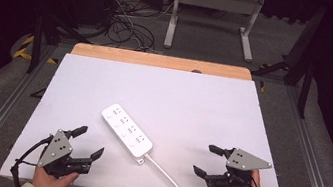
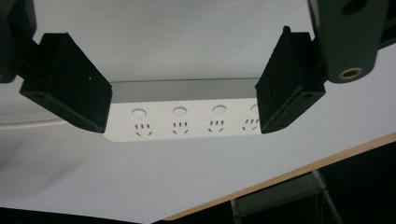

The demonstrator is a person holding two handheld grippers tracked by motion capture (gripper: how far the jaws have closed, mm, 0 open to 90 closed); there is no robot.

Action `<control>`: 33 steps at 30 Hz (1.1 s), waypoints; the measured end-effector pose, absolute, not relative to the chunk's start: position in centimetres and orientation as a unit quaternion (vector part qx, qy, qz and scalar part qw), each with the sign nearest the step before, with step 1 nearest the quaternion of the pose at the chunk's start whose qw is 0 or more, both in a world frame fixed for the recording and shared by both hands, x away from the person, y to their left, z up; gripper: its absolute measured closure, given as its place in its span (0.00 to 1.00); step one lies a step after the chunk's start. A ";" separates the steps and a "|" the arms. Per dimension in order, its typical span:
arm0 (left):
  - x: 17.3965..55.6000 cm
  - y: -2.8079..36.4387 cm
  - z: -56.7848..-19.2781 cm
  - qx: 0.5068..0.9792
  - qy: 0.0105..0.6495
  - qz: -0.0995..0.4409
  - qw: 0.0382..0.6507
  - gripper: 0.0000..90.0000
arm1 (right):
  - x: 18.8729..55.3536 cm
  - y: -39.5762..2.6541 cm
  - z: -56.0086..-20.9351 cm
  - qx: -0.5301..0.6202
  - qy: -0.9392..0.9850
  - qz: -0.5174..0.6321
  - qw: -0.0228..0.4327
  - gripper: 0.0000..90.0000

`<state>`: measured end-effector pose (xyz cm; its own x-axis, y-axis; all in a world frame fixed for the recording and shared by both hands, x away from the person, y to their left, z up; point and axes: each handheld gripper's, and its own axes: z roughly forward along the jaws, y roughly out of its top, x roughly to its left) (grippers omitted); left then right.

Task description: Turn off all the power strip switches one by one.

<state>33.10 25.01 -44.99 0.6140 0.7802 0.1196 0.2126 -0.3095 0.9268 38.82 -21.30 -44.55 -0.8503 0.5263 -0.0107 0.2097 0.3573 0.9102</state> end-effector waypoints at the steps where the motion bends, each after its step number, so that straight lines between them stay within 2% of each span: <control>1: 33.1 25.0 -45.0 0.754 0.330 0.291 0.488 0.21 | 38.8 -21.3 -44.6 0.228 0.810 0.518 0.153 0.21; 11: 32.9 25.0 -44.7 0.755 0.327 0.289 0.489 0.22 | 38.7 -21.3 -44.6 0.223 0.810 0.519 0.159 0.27; 16: 32.8 25.1 -44.2 0.755 0.321 0.261 0.509 0.26 | 38.8 -21.2 -44.7 0.225 0.812 0.513 0.167 0.34; 21: 32.6 25.0 -44.0 0.758 0.312 0.272 0.504 0.30 | 38.6 -21.2 -44.6 0.217 0.808 0.521 0.170 0.36; 26: 32.6 24.6 -43.9 0.770 0.302 0.300 0.475 0.31 | 38.5 -21.2 -44.5 0.213 0.805 0.525 0.174 0.38; 29: 32.8 24.4 -43.5 0.775 0.305 0.287 0.474 0.31 | 38.5 -21.2 -44.5 0.210 0.803 0.531 0.172 0.39; 33: 33.0 24.1 -43.0 0.775 0.313 0.267 0.480 0.37 | 38.4 -21.1 -44.5 0.209 0.802 0.534 0.164 0.42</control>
<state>33.01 24.14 -43.05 0.6615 0.7414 0.1130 0.2294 -0.3434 0.9108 38.44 -21.08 -44.48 -0.8585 0.5112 -0.0406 0.1597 0.3417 0.9261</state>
